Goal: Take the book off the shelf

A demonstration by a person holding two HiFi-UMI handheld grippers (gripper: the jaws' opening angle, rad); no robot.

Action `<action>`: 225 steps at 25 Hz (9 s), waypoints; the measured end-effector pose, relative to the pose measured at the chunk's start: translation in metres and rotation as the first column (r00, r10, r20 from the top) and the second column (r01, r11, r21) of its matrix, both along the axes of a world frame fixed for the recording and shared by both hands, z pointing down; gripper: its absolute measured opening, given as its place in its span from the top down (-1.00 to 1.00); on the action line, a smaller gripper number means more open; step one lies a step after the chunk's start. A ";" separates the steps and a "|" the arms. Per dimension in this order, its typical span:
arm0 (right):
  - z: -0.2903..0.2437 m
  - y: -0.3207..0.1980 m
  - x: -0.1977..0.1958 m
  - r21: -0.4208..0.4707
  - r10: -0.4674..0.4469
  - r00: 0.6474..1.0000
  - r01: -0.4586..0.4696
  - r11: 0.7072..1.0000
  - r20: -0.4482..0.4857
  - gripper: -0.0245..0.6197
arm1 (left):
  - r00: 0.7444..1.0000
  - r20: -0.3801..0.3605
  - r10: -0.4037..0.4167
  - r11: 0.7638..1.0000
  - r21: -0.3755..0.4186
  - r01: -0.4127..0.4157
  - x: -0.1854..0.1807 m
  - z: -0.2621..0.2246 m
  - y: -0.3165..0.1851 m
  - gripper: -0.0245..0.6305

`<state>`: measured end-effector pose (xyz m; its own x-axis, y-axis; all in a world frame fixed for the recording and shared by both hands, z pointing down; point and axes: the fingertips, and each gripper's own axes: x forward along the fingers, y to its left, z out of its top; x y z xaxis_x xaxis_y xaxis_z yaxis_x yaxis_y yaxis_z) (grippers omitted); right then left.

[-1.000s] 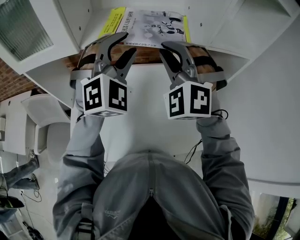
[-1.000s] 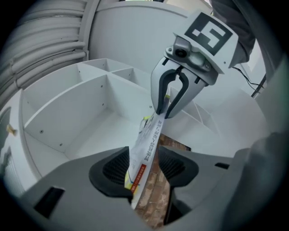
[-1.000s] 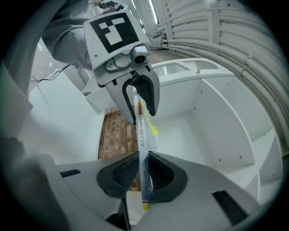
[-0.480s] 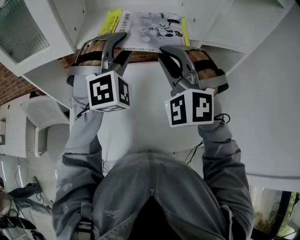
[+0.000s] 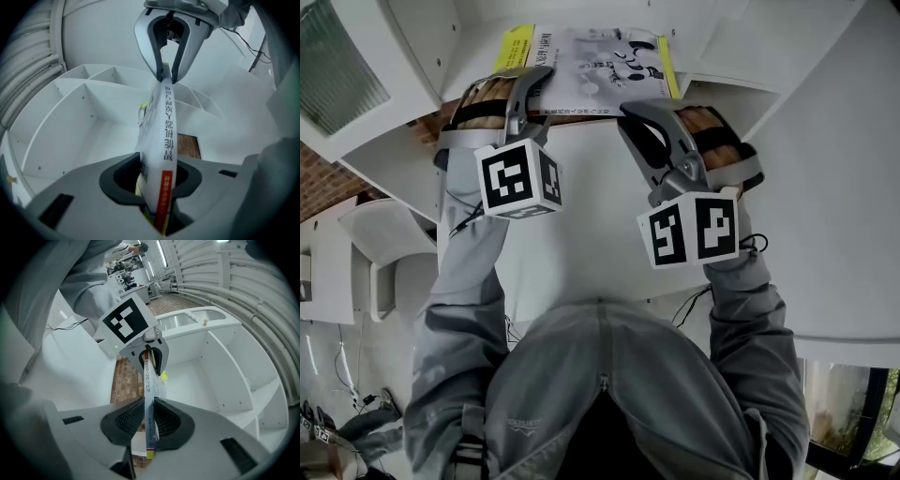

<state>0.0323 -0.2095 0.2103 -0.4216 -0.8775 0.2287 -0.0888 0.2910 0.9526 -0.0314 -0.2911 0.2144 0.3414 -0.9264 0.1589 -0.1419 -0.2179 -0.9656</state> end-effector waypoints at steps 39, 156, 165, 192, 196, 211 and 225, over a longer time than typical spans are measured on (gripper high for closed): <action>0.016 -0.030 0.009 0.180 0.221 0.975 -0.216 0.960 -0.003 0.65 | 0.992 0.068 -0.109 0.993 0.047 0.106 0.005 0.006 0.062 0.63; 0.486 0.008 -0.007 -0.518 0.114 0.978 -0.190 0.834 -0.175 0.62 | 0.985 0.154 -0.075 0.779 -0.607 0.154 -0.007 0.476 0.104 0.68; 0.500 0.013 -0.008 -0.566 0.076 0.975 -0.182 0.804 -0.207 0.55 | 0.982 0.172 -0.080 0.726 -0.665 0.176 -0.011 0.486 0.111 0.60; 0.495 0.061 0.015 -0.691 0.082 0.974 -0.206 0.692 -0.209 0.35 | 0.983 0.153 -0.099 0.608 -0.773 0.181 -0.022 0.487 0.150 0.35; 0.498 0.071 0.016 -0.709 0.075 0.976 -0.202 0.675 -0.206 0.32 | 0.981 0.158 -0.109 0.601 -0.776 0.192 -0.024 0.488 0.156 0.30; 0.468 0.072 0.017 -0.678 0.135 0.977 -0.211 0.705 -0.163 0.31 | 0.981 0.055 -0.187 0.666 -0.727 0.168 -0.024 0.444 0.145 0.71; 0.365 0.030 0.007 -0.499 0.213 0.977 -0.181 0.848 0.008 0.55 | 0.917 -0.281 -0.284 0.773 -0.633 0.045 -0.006 0.341 0.107 0.91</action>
<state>0.0389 -0.1795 0.5755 -0.2790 -0.7224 0.6327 -0.2466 0.6907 0.6798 -0.0377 -0.1840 0.5551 0.3340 -0.7229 0.6049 -0.5228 -0.6761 -0.5192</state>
